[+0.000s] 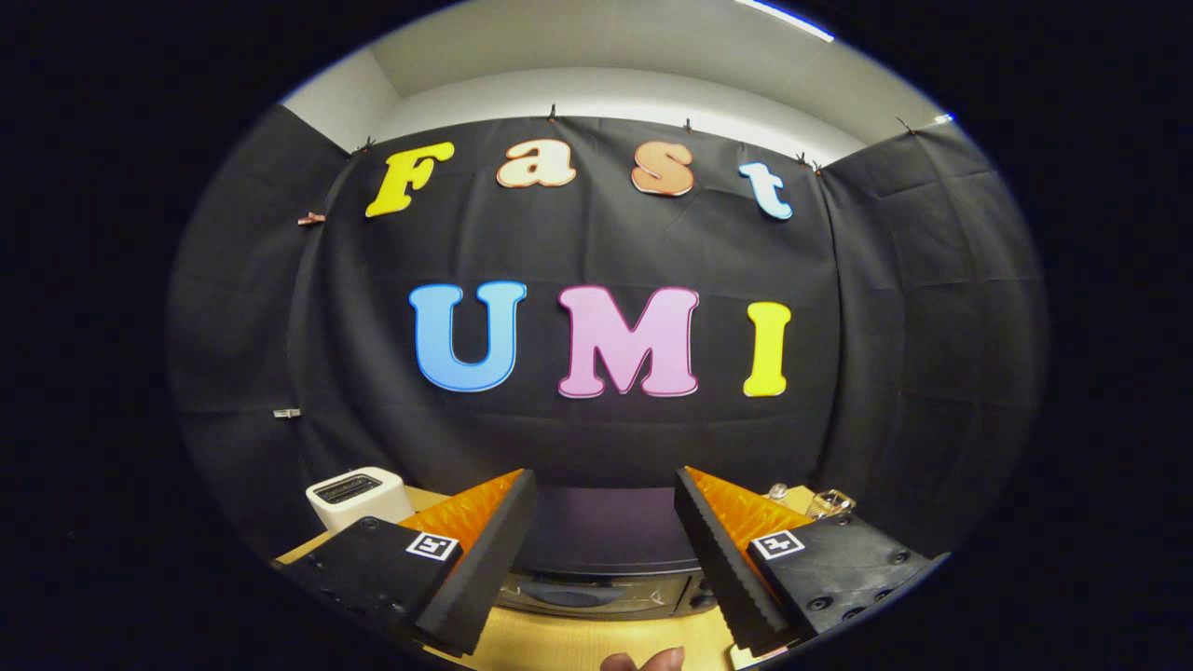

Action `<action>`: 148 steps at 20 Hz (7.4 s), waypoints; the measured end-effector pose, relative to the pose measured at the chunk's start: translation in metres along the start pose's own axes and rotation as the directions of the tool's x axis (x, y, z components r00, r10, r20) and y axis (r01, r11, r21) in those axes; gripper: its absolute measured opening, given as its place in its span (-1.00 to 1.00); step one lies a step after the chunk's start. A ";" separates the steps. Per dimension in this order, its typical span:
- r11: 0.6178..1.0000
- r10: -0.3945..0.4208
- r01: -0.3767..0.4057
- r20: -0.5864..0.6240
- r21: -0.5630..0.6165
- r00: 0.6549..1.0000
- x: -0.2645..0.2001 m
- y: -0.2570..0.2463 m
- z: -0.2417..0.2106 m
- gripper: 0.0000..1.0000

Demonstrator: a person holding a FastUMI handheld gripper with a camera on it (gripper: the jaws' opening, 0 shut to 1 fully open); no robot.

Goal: Open the toaster oven, put the food inside, and close the toaster oven door.

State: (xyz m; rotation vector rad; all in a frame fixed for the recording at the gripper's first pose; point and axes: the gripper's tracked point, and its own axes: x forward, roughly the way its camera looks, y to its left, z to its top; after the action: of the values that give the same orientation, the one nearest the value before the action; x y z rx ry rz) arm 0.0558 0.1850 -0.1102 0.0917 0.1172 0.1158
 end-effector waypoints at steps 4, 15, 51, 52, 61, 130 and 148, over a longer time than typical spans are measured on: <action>1.000 0.006 -0.006 -0.086 -0.006 0.996 0.027 0.019 -0.059 0.96; 0.999 -0.033 0.034 -0.312 -0.003 0.949 0.058 0.021 -0.173 0.97; 0.998 -0.036 0.058 -0.549 0.022 0.835 -0.086 0.017 -0.301 1.00; 0.998 -0.034 0.060 -0.568 0.028 0.823 -0.090 0.016 -0.308 1.00; 0.993 0.114 -0.075 -0.568 0.091 0.815 -0.108 -0.033 -0.240 1.00; 0.574 0.524 0.351 -0.662 0.739 0.536 -0.133 -0.242 -0.273 -0.89; 0.500 0.380 0.499 -0.697 0.708 0.608 -0.082 -0.071 -0.260 -0.89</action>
State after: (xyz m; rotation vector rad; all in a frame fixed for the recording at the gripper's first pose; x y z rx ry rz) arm -0.0493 0.1271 -0.3656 1.1213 1.1446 -0.0120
